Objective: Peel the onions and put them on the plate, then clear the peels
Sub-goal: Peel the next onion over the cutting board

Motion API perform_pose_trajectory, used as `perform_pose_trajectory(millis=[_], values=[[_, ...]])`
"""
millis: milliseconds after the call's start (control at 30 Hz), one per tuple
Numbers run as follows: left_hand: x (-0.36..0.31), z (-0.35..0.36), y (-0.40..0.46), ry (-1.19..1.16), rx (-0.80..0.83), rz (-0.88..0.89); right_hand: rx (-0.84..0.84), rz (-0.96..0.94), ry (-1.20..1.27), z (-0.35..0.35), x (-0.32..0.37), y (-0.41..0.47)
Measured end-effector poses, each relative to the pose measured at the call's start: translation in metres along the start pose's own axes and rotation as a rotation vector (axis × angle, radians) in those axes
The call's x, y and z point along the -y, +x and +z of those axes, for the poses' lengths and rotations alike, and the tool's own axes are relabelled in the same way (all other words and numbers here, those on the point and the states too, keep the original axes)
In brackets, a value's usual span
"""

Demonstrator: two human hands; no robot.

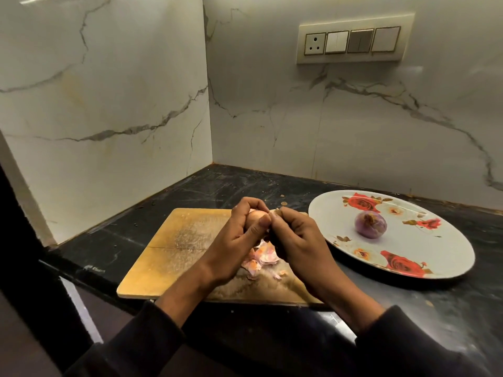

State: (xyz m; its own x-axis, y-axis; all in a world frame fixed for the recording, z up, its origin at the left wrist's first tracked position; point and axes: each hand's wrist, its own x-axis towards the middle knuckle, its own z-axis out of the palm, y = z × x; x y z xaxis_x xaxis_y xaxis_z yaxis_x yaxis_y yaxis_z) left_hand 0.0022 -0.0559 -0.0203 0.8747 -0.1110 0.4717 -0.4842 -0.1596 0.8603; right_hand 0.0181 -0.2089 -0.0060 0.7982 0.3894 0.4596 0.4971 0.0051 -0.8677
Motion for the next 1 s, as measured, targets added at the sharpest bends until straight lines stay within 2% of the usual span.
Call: perform_pose_trajectory(millis=[167,367,433,600,700,867,1000], values=[[-0.0035,-0.0049,0.0022,-0.105,0.050,-0.052,0.039,0.047,0.097,0.0048,0.0037,-0.0031],[-0.0067,-0.0075,0.0005,-0.225,0.078,-0.077,0.079,0.192,0.397,0.0040,0.0059,-0.0026],[-0.0063,-0.0076,-0.0004,-0.222,0.089,-0.115,0.062,0.185,0.349,0.0035,0.0041,-0.0022],[-0.0030,-0.0075,0.0012,-0.242,0.052,-0.195,-0.014,0.099,0.053,0.0006,0.0011,-0.0049],[-0.0029,-0.0065,-0.0004,-0.291,0.060,-0.199,0.023,0.110,0.091,0.0028,0.0038,-0.0078],[-0.0062,-0.0089,0.0020,-0.432,-0.045,-0.192,0.049,0.098,0.147,0.0026,0.0025,-0.0054],[-0.0094,-0.0096,0.0006,-0.439,-0.075,-0.233,-0.039,0.025,-0.036,0.0015,-0.0017,-0.0040]])
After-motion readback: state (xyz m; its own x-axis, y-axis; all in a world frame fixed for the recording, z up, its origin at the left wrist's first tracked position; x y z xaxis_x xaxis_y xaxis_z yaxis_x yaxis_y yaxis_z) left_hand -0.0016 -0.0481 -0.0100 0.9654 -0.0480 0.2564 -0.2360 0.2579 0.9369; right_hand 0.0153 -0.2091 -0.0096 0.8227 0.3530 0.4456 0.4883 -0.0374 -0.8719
